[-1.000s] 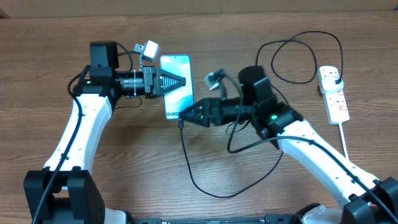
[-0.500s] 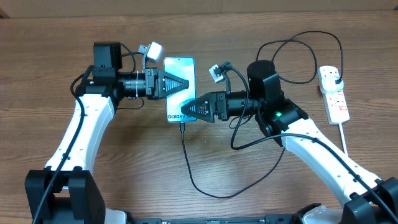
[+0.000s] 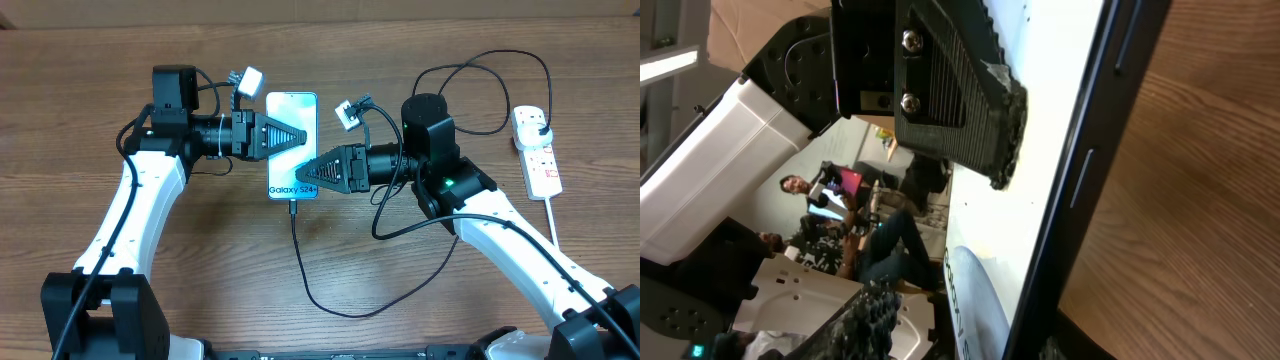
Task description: Plug charger to phone and switch on socket
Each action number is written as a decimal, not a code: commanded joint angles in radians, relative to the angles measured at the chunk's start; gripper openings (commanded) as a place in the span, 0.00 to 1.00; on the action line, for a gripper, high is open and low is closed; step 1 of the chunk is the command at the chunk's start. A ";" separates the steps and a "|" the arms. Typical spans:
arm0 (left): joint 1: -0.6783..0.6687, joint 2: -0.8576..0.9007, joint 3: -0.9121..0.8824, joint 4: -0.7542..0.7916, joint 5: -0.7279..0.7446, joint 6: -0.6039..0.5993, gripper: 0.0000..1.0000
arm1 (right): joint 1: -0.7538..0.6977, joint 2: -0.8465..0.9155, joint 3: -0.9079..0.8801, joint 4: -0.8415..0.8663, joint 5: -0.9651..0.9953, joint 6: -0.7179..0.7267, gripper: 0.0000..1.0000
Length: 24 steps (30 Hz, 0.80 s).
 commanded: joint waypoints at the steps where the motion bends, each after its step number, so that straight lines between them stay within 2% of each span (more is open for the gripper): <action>1: -0.016 -0.005 0.002 0.007 0.026 -0.005 0.04 | -0.001 -0.007 0.020 0.011 -0.016 0.001 0.36; 3: -0.023 -0.005 0.002 0.010 0.026 -0.005 0.05 | -0.001 -0.007 0.020 0.011 -0.009 0.001 0.35; 5: -0.032 -0.005 0.002 0.010 0.026 -0.005 0.04 | -0.001 -0.007 0.020 0.010 -0.002 0.001 0.28; 8: -0.040 -0.005 0.002 0.014 0.026 -0.004 0.04 | -0.001 -0.007 0.020 0.007 -0.002 0.001 0.23; 13: -0.048 -0.005 0.002 0.039 0.021 -0.003 0.04 | -0.001 -0.007 0.020 0.007 -0.002 0.000 0.07; 15: -0.048 -0.005 0.002 0.040 -0.002 -0.004 0.04 | -0.001 -0.007 0.020 0.007 -0.001 0.001 0.04; 17: -0.048 -0.005 0.002 0.039 -0.029 -0.004 0.09 | -0.001 -0.007 0.020 0.007 0.002 0.001 0.04; 19: -0.048 -0.005 0.002 0.040 -0.055 -0.004 0.17 | -0.001 -0.007 0.020 0.007 0.002 0.001 0.04; 20: -0.048 -0.005 0.002 0.040 -0.065 -0.004 0.26 | -0.001 -0.007 0.020 0.006 0.002 0.001 0.04; 22: -0.046 -0.005 0.002 0.040 -0.107 -0.003 0.59 | -0.001 -0.007 0.020 0.006 0.002 0.001 0.04; 24: -0.045 -0.005 0.002 0.039 -0.176 -0.003 0.78 | -0.001 -0.007 0.020 0.006 0.008 0.001 0.04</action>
